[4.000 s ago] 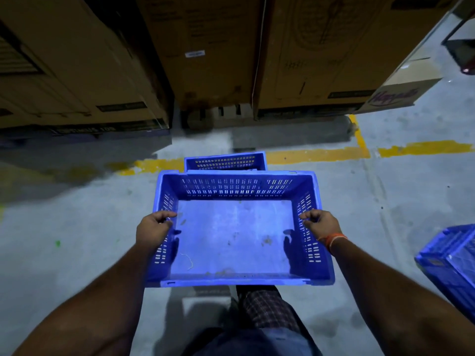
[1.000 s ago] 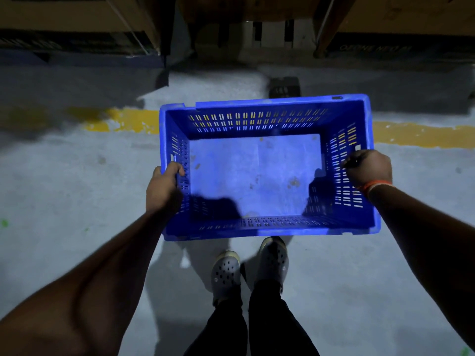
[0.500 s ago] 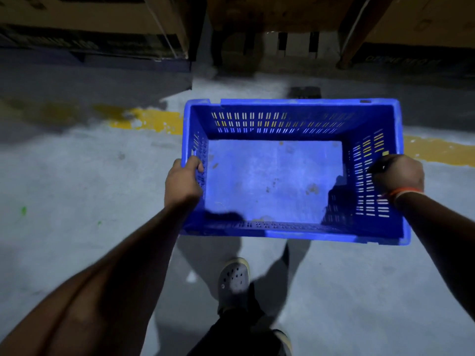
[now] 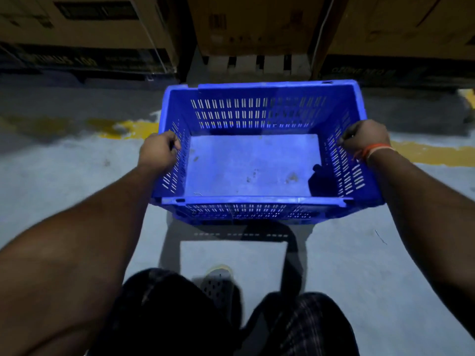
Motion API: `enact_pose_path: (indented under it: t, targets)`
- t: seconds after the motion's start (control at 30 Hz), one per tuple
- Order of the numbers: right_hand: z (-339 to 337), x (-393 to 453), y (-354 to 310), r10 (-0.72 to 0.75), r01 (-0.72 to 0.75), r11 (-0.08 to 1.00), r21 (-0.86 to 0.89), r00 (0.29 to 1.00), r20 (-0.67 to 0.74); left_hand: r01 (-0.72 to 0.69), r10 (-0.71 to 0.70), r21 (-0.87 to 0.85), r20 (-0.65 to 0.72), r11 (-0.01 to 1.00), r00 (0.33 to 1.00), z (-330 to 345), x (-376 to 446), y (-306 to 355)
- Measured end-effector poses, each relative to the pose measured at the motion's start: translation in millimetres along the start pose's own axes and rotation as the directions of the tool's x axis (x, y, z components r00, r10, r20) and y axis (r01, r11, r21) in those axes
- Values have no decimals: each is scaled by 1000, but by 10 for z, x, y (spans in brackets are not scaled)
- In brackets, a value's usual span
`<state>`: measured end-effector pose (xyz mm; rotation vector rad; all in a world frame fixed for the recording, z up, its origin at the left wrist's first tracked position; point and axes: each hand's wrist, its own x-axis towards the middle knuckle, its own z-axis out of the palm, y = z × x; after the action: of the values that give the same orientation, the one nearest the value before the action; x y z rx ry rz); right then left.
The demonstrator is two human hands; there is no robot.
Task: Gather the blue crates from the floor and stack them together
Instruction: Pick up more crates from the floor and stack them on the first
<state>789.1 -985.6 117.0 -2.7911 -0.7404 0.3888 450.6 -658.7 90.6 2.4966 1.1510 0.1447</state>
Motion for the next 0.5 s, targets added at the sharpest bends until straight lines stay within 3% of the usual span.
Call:
enact_pose_path:
  t: [0.27,0.5]
  targets:
    - [38,-40,-4,-6,9,999,41,998,-60,-45,47,58,-33,997,998,3,43,5]
    - [-31,-10,-59,18,-17,997,80,1000,-13,-14,16,37,-68,999,998,10,6,23]
